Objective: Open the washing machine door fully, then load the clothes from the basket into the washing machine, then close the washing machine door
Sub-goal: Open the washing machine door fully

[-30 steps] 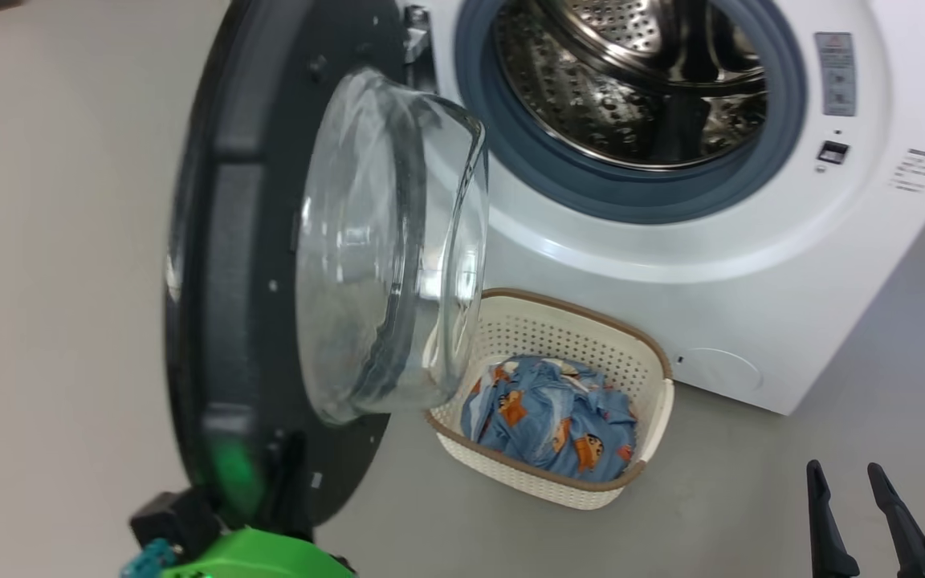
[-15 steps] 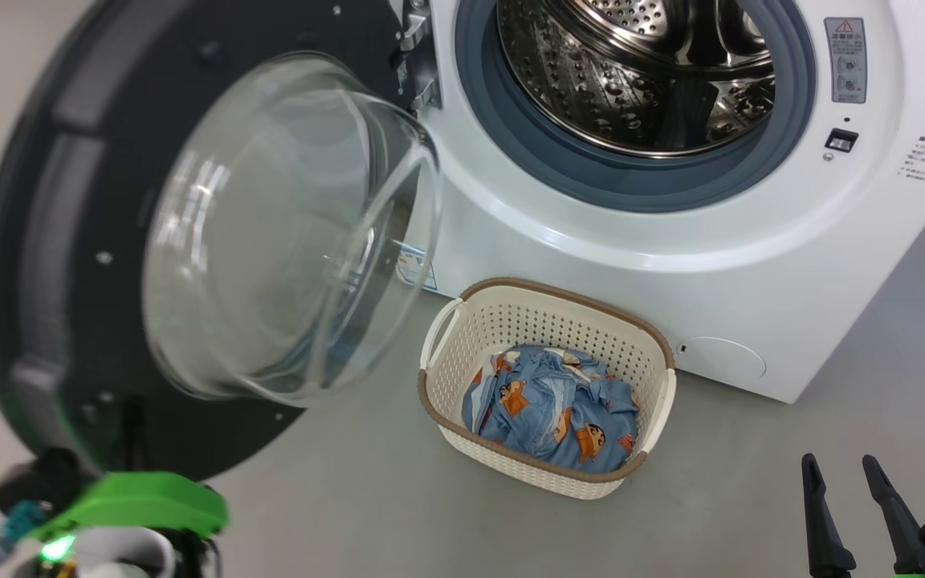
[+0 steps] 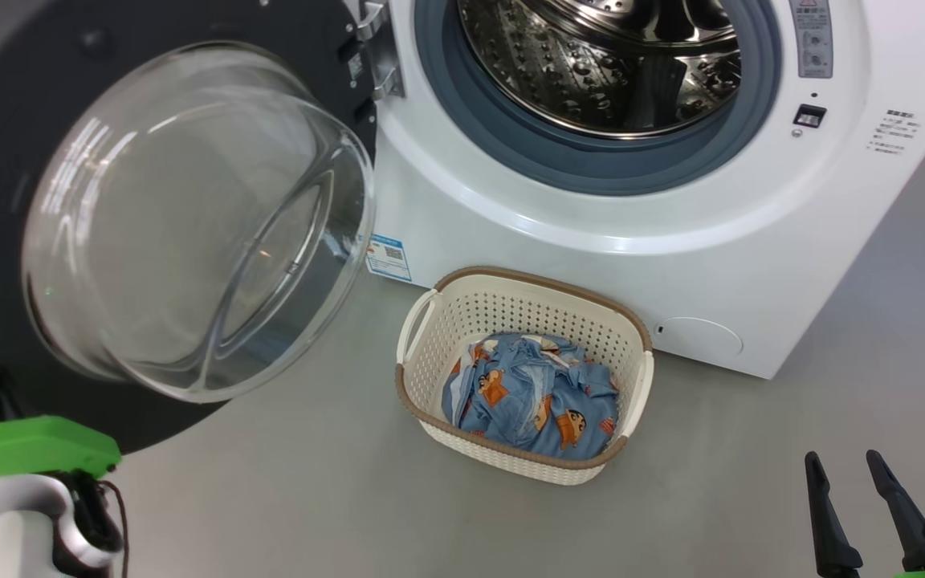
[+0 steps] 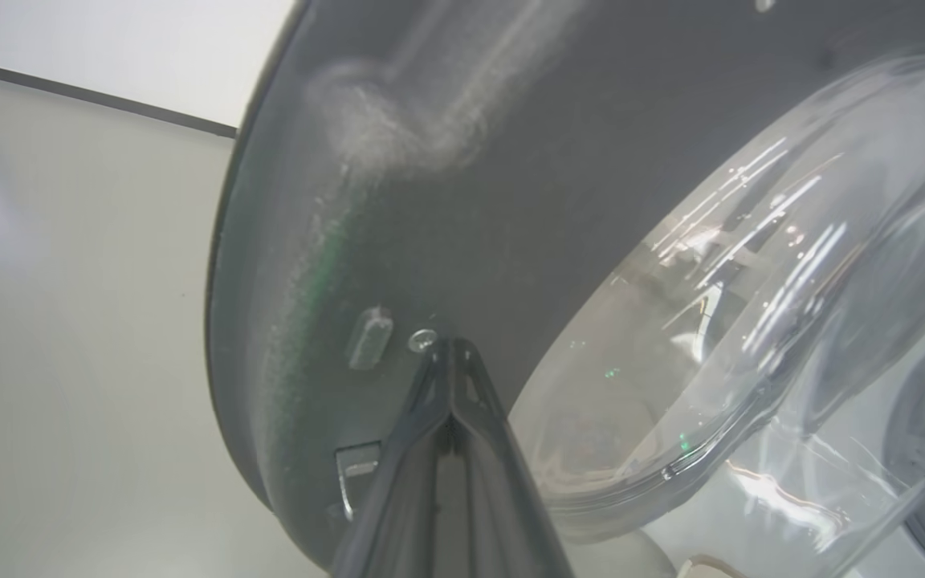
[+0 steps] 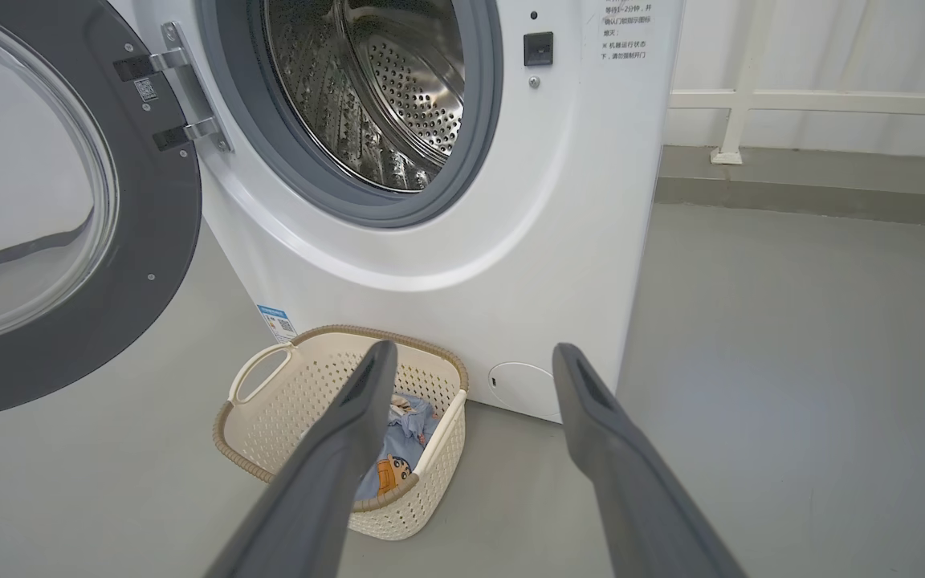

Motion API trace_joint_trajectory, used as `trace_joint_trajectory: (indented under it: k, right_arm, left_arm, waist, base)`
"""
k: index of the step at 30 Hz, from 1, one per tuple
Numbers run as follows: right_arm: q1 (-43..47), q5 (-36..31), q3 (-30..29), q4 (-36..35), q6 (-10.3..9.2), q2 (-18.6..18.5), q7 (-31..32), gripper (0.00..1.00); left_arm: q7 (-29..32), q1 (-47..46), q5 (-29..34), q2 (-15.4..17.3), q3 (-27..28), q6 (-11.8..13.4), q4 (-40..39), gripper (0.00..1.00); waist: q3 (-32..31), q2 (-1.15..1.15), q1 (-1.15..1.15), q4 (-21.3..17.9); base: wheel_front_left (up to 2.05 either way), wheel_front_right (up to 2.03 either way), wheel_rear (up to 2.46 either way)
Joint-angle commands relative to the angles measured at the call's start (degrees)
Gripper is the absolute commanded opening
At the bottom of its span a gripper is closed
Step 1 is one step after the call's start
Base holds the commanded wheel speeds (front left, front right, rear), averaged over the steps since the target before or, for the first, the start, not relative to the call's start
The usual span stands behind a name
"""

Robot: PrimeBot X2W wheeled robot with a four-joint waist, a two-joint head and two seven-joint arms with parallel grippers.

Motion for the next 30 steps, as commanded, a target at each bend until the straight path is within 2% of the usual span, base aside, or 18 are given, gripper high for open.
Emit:
trace_joint_trajectory:
  k: [1, 11, 19, 25, 30]
  right_arm:
    - [-0.56, -0.02, 1.74, -1.11, 0.09, -1.00, -0.69, 1.00]
    - [-0.42, 0.14, 1.48, -0.50, 0.09, -0.85, -0.69, 1.00]
    - [-0.97, 0.19, 2.23, 0.30, 0.09, -0.20, -0.69, 1.00]
    - [-1.19, 0.28, 2.18, 0.34, 0.09, 0.57, -0.69, 1.00]
    - [-1.72, 0.45, 1.83, 0.29, 0.09, 1.19, -0.69, 1.00]
  left_arm:
    - [-0.77, -3.17, 1.51, 2.28, 3.37, -0.29, -0.10, 0.00]
    - [-0.77, -8.07, 8.23, 3.02, 11.52, -3.70, 8.48, 0.00]
    - [-0.77, -9.96, 11.75, 3.88, 14.16, -5.18, 12.93, 0.00]
    - [-0.77, -10.80, 14.12, 3.52, 16.15, -6.55, 12.47, 0.00]
    - [-0.77, -10.24, 15.34, 1.81, 17.71, -8.18, 9.26, 0.00]
  waist:
    - [0.12, 0.00, 0.00, -0.62]
    - [-0.50, 0.00, 0.00, -2.05]
    - [-1.48, 0.00, 0.00, -2.74]
    - [-1.86, 0.00, 0.00, -3.41]
    - [-1.88, 0.00, 0.00, -4.02]
  base:
    - [0.00, 0.00, 0.00]
    - [0.00, 0.00, 0.00]
    - [0.00, 0.00, 0.00]
    - [0.00, 0.00, 0.00]
    - [0.00, 0.00, 0.00]
